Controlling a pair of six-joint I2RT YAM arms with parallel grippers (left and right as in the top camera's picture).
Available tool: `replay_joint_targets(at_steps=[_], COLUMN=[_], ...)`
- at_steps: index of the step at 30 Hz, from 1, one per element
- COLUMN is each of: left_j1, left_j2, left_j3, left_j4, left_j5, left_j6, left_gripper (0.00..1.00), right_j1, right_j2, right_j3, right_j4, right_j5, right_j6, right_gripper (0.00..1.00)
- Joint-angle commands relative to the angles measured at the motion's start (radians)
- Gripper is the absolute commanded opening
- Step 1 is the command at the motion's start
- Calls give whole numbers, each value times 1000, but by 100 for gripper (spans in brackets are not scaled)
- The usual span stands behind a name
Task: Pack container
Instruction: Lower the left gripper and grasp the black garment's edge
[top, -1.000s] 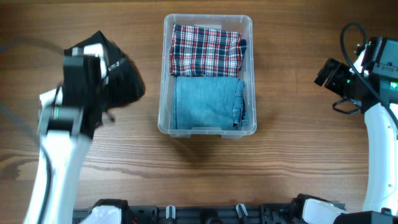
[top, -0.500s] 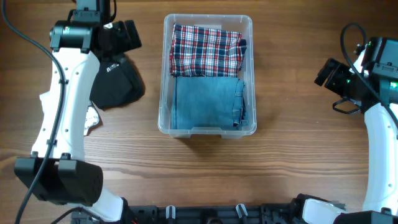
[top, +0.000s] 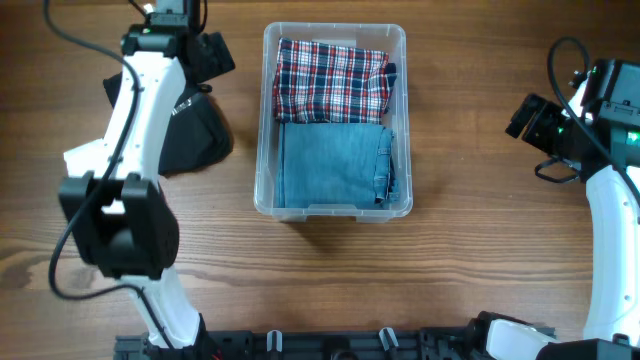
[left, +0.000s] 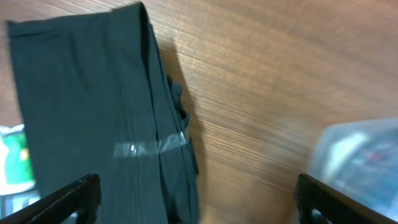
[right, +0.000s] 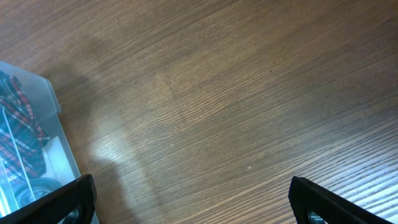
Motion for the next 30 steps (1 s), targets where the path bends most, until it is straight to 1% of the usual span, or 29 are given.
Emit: replay_joint_targets(at_steps=[1,8,12,16,19,25,30], left_j1=[16,70,89,88,81,80,78], left_j2=[74,147,162,188,196,204,243], left_j3=[17,17,10,10,10,9,6], left_j4=[30,48,58,60,61,47,47], left_j5=[-21,-20,-11,96,100,100,100], left_j6=[171,192,283,439,491,499,502], left_gripper=[100,100,100,100,100,100,100], right_j1=[-1,0,-1,-1,0,-1,-1], right_j2=[-2,-2,-2,-2,-2,-2,-2], right_j3=[10,10,10,10,10,10,10], right_j4=[3,3,3,3,3,3,3], right_j5=[10,10,10,10,10,10,10], right_j6=[-2,-2,-2,-1,-2,-1,-2], right_gripper=[100,100,100,100,100,100,100])
